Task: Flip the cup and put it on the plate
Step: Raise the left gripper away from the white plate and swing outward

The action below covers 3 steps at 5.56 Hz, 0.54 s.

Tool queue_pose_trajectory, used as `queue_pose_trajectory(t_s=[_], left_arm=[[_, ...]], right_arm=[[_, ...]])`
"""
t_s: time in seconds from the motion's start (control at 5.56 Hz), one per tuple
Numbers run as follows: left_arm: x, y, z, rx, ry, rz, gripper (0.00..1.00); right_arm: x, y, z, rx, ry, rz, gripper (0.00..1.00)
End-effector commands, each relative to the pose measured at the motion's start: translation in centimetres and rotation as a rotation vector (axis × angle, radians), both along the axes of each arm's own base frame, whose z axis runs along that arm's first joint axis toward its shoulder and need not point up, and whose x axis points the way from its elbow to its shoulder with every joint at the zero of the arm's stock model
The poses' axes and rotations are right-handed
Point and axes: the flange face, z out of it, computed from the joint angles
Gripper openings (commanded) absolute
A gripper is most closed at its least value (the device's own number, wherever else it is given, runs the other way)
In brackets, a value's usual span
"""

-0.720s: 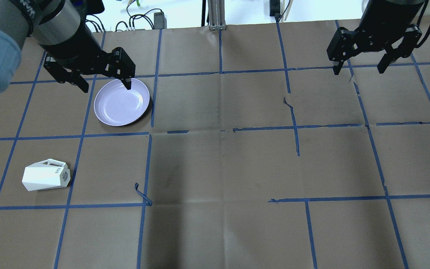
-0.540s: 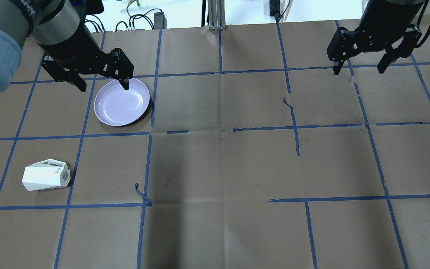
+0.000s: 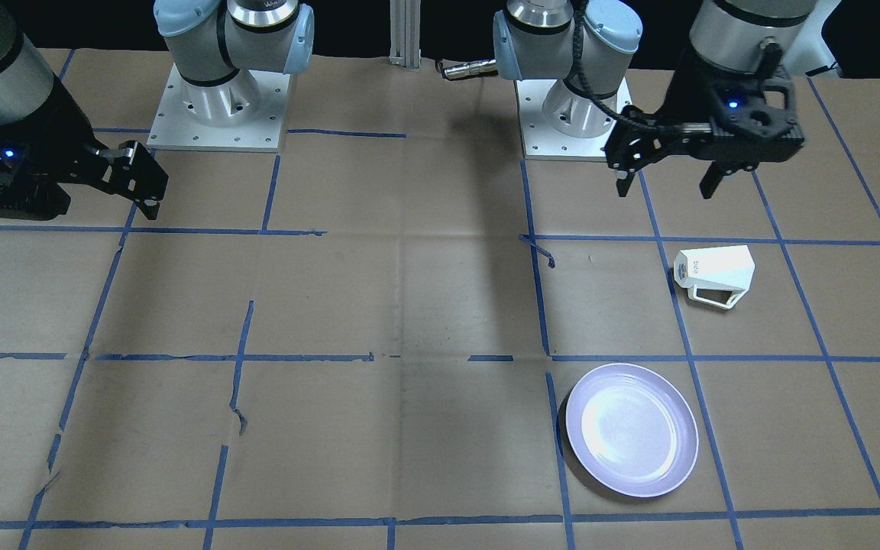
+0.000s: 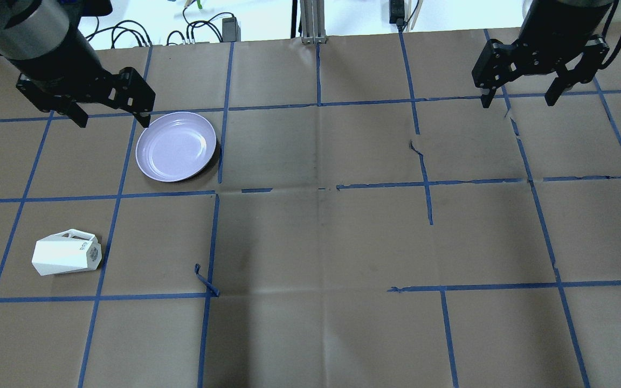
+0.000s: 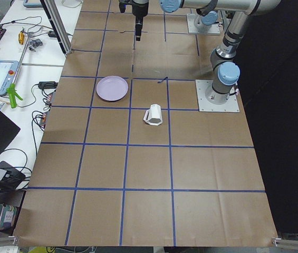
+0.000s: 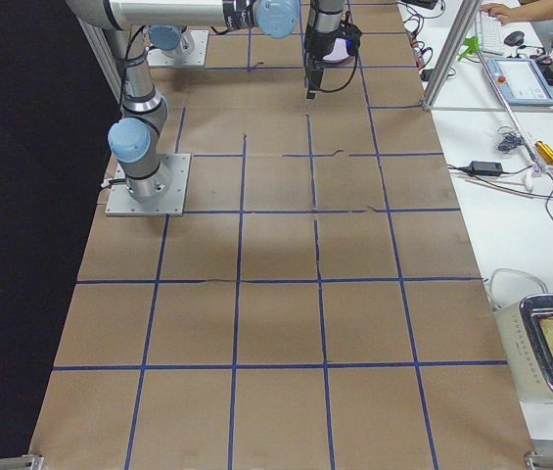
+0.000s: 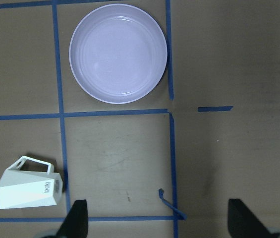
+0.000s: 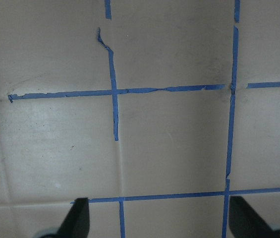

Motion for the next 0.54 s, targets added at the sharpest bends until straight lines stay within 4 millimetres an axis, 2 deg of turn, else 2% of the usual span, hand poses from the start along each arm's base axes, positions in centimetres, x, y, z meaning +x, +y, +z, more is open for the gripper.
queue_pose_trajectory(t_s=[0.0, 0.18, 0.36], left_arm=[[11.8, 0.7, 0.8, 0.034, -0.001, -0.061, 0.99], [17.6, 1.6, 0.6, 0.049, -0.002, -0.089, 0.99], [25.0, 2.8, -1.0, 0.081, 0.019, -0.158, 0.99]], right_arm=[[0.0, 0.0, 0.0, 0.000, 0.000, 0.000, 1.00], [0.0, 0.0, 0.0, 0.000, 0.000, 0.000, 1.00], [0.0, 0.0, 0.0, 0.000, 0.000, 0.000, 1.00]])
